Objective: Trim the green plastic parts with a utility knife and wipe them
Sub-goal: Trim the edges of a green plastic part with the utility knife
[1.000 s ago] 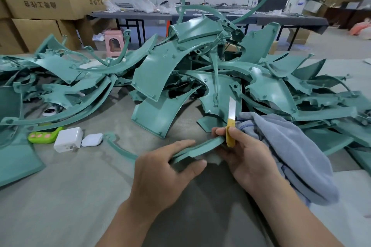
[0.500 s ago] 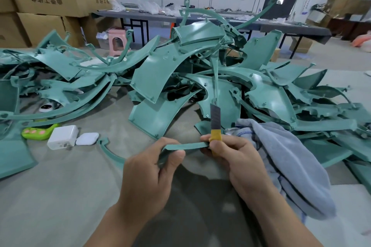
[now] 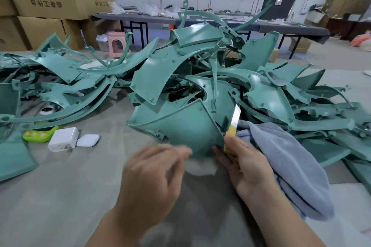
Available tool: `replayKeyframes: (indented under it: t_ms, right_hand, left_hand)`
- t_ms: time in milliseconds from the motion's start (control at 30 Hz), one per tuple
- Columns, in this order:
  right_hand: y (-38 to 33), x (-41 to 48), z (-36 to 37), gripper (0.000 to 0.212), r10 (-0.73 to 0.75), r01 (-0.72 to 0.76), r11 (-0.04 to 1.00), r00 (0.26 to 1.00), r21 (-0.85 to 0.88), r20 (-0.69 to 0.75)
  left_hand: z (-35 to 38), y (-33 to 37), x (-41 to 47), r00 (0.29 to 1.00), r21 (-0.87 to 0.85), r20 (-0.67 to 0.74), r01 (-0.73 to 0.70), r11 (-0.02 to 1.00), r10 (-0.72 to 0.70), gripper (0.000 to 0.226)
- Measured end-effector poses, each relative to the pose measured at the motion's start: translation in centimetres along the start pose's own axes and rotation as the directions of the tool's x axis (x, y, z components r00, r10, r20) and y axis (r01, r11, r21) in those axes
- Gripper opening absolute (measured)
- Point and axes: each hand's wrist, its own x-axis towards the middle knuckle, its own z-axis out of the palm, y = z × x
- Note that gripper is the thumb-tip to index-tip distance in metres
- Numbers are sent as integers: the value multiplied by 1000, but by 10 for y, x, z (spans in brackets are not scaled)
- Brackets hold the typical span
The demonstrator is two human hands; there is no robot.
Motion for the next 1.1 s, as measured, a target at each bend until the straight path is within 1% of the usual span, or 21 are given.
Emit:
replayKeyframes:
  t_ms: [33, 67, 100, 133, 167, 233, 300, 333, 400, 467, 533, 600, 667, 700, 767, 833, 900, 933, 967, 1033, 1100]
  right_hand:
    - [0, -1, 1, 10, 12, -12, 999, 1000, 40, 1]
    - [0, -1, 0, 9, 17, -17, 997, 1000, 78, 7]
    - [0, -2, 1, 8, 23, -25, 993, 1000, 116, 18]
    - [1, -3, 1, 8, 29, -34, 988, 999, 153, 35]
    - [1, -5, 2, 9, 33, -43, 982, 998, 185, 54]
    - [1, -6, 2, 11, 34, -53, 976, 995, 211, 95]
    - [2, -9, 2, 11, 56, -80, 984, 987, 156, 151]
    - [3, -11, 2, 11, 87, -109, 989, 977, 102, 196]
    - [6, -17, 5, 14, 184, -167, 983, 928, -81, 324]
    - [10, -22, 8, 10, 289, -196, 948, 863, -252, 415]
    - [12, -25, 10, 9, 348, -218, 923, 825, -316, 446]
    - [10, -25, 10, 21, 384, -233, 907, 799, -351, 462]
    - [8, -24, 8, 36, 400, -238, 901, 779, -362, 484]
    - [8, -25, 8, 36, 400, -238, 904, 764, -356, 506]
    - [7, -25, 7, 28, 398, -249, 911, 742, -329, 540]
    - [8, -24, 7, 20, 373, -246, 923, 756, -295, 538]
    - [7, -22, 7, 14, 330, -223, 940, 786, -258, 523]
    - [6, -21, 7, 16, 309, -214, 948, 796, -236, 520]
    - [5, -20, 6, 22, 289, -211, 956, 806, -205, 516]
    - [6, -17, 4, 36, 258, -209, 966, 844, -153, 470]
    - [7, -14, 1, 37, 246, -223, 969, 882, -104, 402]
  left_hand:
    - [1, 2, -3, 996, 40, 82, 20, 999, -23, 18]
    - [2, 5, -4, 979, 73, 165, 108, 992, -118, 17]
    - [4, 8, -4, 944, 102, 230, 218, 971, -237, 17]
    - [8, 10, -5, 912, 118, 258, 298, 947, -320, 18]
    - [11, 10, -5, 898, 111, 245, 348, 931, -365, 19]
    - [10, 13, -2, 904, 61, 138, 399, 915, -404, 25]
    - [3, 17, 4, 922, 7, 22, 386, 923, -386, 35]
    - [0, 19, 5, 928, -18, -6, 372, 928, -372, 38]
    - [-4, 21, 1, 936, -34, -24, 351, 936, -352, 36]
    - [-6, 22, -1, 944, 20, -22, 330, 944, -329, 31]
    - [-6, 25, -1, 956, 110, -30, 294, 949, -293, 43]
    - [-5, 26, 0, 963, 153, -116, 261, 953, -245, 47]
    - [-3, 24, -2, 970, 163, -212, 158, 974, -122, 42]
    - [-1, 24, -3, 971, 167, -238, 78, 983, -36, 41]
    - [0, 25, -3, 959, 159, -259, -75, 984, 115, 40]
    - [1, 27, 0, 948, 143, -242, -174, 974, 205, 36]
    - [1, 27, 2, 952, 113, -163, -242, 964, 258, 23]
    - [1, 25, 2, 956, 87, -110, -262, 961, 270, 14]
    - [1, 21, 2, 962, 56, -59, -264, 963, 267, 8]
    - [3, 15, 0, 978, 19, 4, -207, 978, 207, 13]
    - [3, 11, 0, 995, -4, 18, -98, 995, 98, 17]
